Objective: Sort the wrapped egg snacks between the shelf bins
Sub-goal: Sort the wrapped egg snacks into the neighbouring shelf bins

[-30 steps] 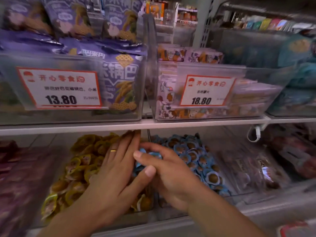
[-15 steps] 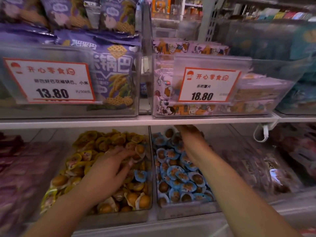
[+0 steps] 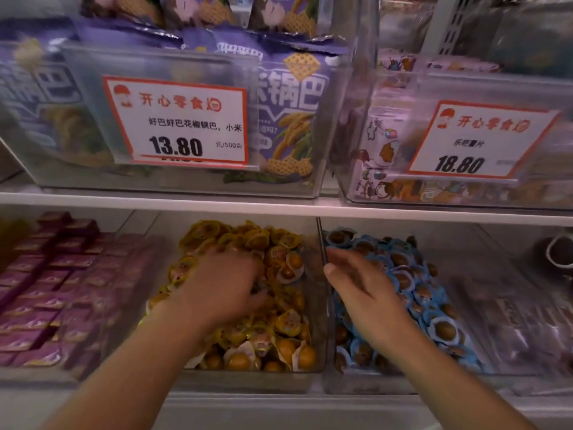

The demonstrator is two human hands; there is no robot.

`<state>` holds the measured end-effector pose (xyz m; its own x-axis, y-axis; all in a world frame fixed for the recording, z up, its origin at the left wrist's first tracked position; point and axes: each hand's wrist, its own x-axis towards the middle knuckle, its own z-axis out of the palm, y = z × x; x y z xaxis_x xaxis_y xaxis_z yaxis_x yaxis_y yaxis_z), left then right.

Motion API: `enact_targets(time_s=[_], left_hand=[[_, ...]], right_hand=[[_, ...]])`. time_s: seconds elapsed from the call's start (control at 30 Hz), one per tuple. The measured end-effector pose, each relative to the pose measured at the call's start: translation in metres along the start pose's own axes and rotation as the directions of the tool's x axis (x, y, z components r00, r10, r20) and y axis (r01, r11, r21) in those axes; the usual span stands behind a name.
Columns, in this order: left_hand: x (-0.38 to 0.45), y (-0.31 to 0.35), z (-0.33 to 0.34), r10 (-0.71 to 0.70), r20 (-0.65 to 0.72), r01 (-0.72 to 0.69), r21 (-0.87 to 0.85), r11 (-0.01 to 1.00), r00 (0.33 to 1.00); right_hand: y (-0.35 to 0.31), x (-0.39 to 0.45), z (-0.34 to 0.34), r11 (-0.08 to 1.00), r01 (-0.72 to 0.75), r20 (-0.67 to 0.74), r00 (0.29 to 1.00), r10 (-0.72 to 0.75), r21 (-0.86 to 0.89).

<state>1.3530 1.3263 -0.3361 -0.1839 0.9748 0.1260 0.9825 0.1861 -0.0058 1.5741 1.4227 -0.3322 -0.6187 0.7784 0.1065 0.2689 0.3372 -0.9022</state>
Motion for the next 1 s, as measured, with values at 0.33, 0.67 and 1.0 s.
enact_targets(time_s=[0.33,0.67,1.0], left_hand=[[0.012,-0.005,-0.007,-0.036,-0.158,-0.027,-0.379,0.925,0.987],[0.056,0.014,0.018,0.299,0.183,-0.295,-0.054,0.954,0.936],[0.062,-0.005,0.005,0.074,-0.042,-0.079,-0.110,0.991,0.996]], right_hand=[[0.002,0.001,0.006,0.998,0.031,-0.033,0.999,-0.033,-0.049],[-0.001,0.000,0.006,0.996,0.048,-0.020,0.999,-0.049,-0.077],[-0.003,-0.002,0.006,0.997,0.035,-0.022,0.999,-0.037,-0.068]])
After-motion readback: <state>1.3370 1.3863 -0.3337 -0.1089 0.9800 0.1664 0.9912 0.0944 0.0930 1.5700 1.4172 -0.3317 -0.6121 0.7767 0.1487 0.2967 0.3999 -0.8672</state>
